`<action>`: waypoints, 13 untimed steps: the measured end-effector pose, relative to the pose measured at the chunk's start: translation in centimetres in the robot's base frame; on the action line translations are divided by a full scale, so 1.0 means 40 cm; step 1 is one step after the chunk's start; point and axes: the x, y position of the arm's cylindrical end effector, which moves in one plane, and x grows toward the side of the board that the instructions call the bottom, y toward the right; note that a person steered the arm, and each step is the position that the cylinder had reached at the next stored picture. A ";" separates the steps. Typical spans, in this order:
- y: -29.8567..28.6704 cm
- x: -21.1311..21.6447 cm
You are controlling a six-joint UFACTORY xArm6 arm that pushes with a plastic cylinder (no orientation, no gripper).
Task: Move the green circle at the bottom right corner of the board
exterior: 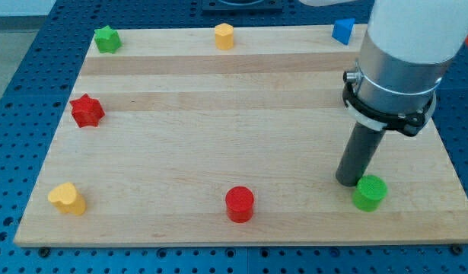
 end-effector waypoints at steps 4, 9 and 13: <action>0.017 0.030; 0.000 0.105; 0.029 0.074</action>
